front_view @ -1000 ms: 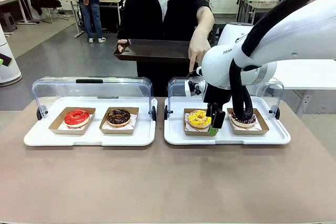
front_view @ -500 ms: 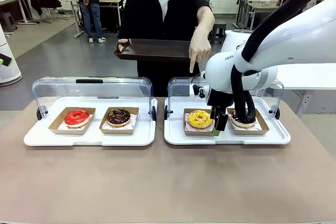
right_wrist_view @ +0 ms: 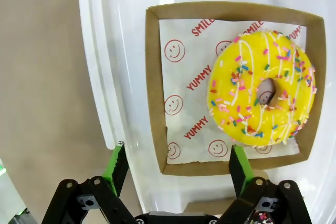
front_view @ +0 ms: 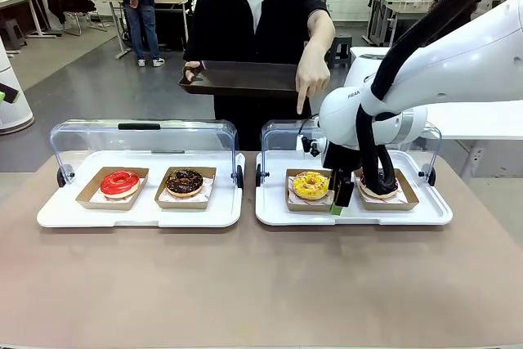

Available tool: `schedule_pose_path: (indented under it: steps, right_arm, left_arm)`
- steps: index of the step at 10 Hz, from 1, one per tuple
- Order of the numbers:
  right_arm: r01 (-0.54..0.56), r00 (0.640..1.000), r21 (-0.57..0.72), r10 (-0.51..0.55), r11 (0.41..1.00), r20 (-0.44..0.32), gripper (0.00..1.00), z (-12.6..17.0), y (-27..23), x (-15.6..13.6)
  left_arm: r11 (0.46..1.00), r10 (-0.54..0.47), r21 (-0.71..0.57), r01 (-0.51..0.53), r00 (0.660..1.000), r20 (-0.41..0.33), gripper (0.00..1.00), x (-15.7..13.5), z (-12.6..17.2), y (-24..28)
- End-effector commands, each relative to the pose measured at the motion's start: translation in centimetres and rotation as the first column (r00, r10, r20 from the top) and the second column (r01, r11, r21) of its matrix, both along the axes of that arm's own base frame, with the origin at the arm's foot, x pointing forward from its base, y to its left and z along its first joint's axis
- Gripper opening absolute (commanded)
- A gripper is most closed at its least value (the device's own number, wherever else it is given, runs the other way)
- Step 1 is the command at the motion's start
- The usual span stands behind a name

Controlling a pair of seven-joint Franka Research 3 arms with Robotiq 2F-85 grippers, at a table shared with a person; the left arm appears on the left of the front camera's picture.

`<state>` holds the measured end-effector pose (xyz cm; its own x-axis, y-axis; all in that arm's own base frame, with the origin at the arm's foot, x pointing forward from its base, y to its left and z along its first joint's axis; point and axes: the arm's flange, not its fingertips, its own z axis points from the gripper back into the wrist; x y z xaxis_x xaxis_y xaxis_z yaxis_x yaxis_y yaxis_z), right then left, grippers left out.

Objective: Provide the desired donut to the person.
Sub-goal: Pick up and lift the Paper togo box containing the Donut pointed at by the person.

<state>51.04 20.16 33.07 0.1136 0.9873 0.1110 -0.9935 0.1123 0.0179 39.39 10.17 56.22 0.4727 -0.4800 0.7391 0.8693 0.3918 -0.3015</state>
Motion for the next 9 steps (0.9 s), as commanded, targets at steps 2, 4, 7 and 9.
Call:
schedule_pose_path:
  steps: [2, 4, 7, 9]
  right_arm:
    - [0.032, 0.999, -0.002, -0.032, 0.999, -0.001, 1.00, -0.40, 0.35, 0.94]
    - [0.010, 1.000, -0.002, -0.010, 1.000, -0.008, 0.41, -0.41, 0.31, 0.90]
    - [0.010, 1.000, 0.002, -0.010, 1.000, -0.006, 0.35, -0.38, 0.42, 0.82]
    - [0.011, 1.000, 0.004, -0.011, 1.000, -0.009, 0.00, -0.35, 0.41, 0.81]
  left_arm:
    - [1.000, 0.009, -0.017, -0.009, 1.000, -0.012, 1.00, -0.05, 0.26, -0.08]
    - [1.000, 0.009, -0.017, -0.009, 1.000, -0.012, 1.00, -0.05, 0.26, -0.08]
    - [1.000, 0.009, -0.017, -0.009, 1.000, -0.012, 1.00, -0.05, 0.26, -0.08]
    - [1.000, 0.009, -0.017, -0.009, 1.000, -0.012, 1.00, -0.05, 0.26, -0.08]
